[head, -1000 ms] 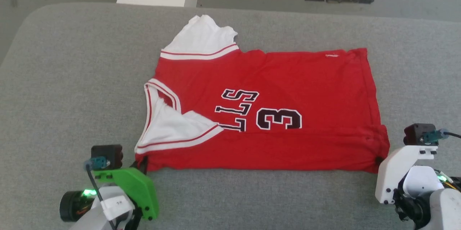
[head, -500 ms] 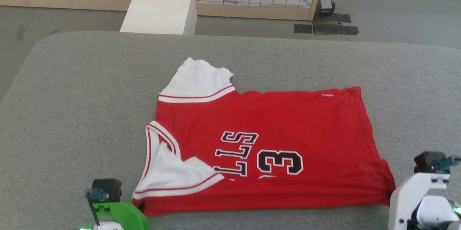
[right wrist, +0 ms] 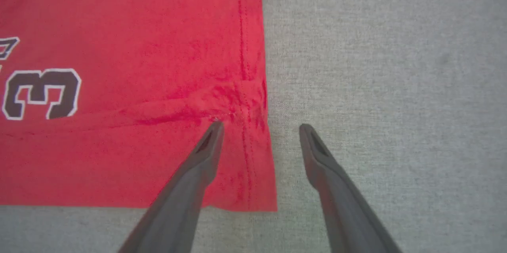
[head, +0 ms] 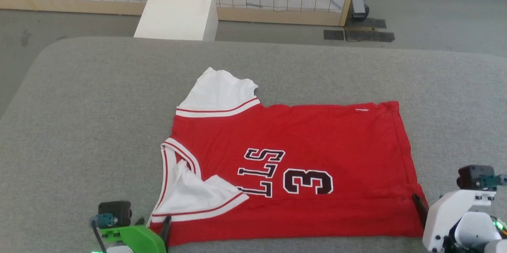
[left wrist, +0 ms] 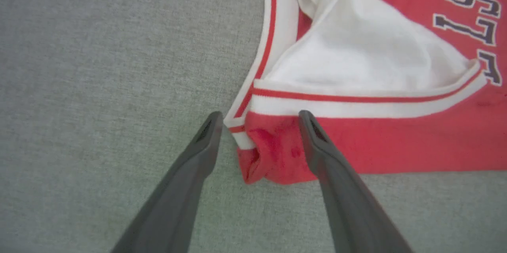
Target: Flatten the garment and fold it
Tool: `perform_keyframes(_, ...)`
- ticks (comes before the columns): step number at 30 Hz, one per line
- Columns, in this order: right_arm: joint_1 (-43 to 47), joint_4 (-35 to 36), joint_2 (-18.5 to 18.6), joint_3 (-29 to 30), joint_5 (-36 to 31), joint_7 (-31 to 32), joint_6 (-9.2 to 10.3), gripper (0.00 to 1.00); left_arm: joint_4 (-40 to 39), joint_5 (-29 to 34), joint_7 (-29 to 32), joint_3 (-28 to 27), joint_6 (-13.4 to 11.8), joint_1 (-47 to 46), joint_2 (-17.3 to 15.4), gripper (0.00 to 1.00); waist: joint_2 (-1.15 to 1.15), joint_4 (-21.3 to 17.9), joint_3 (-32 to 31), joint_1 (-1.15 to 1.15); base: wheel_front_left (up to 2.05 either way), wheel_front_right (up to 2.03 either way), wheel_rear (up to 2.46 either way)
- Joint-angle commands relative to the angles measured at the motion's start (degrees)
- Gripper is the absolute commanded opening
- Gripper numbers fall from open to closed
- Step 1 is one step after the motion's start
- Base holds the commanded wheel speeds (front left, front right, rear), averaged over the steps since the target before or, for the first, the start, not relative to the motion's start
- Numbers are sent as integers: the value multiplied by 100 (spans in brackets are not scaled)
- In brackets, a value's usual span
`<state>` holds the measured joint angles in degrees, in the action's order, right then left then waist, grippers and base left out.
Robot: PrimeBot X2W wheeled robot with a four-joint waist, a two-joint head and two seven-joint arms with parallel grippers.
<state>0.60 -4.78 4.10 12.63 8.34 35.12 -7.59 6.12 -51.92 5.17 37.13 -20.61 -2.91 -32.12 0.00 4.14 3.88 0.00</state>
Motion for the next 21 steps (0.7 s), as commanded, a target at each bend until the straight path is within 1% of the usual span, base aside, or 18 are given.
perform_keyframes(1,-110,29,30,-54,35,-188,10,100,-45,68,-210,-77,62,-82,33,100,0,9,-78,0,0,0,0)
perform_keyframes(4,-159,167,101,-207,110,-779,10,100,-168,216,-889,-281,139,-164,131,100,0,7,-178,0,0,0,0)
perform_keyframes(7,-172,352,196,-429,188,-1604,10,100,-239,463,-1635,-439,248,-250,213,100,0,-28,-235,0,0,0,0)
perform_keyframes(9,-146,435,225,-514,197,-2166,10,100,-289,642,-1899,-580,334,-302,294,100,0,-71,-241,0,0,0,0)
perform_keyframes(11,-129,507,181,-512,227,-2744,10,100,-369,859,-1989,-749,402,-334,398,100,0,-118,-225,0,0,0,0)
perform_keyframes(15,-64,604,52,-584,288,-3533,10,100,-473,1292,-2013,-1005,616,-339,560,100,0,-249,-145,0,0,0,0)
perform_keyframes(19,-48,673,-12,-747,265,-3915,10,100,-344,1599,-2001,-937,818,-541,489,100,0,-430,-11,0,0,0,0)
perform_keyframes(21,-82,704,-35,-812,250,-3958,10,100,-245,1693,-1795,-845,934,-805,373,100,0,-539,114,0,0,0,0)
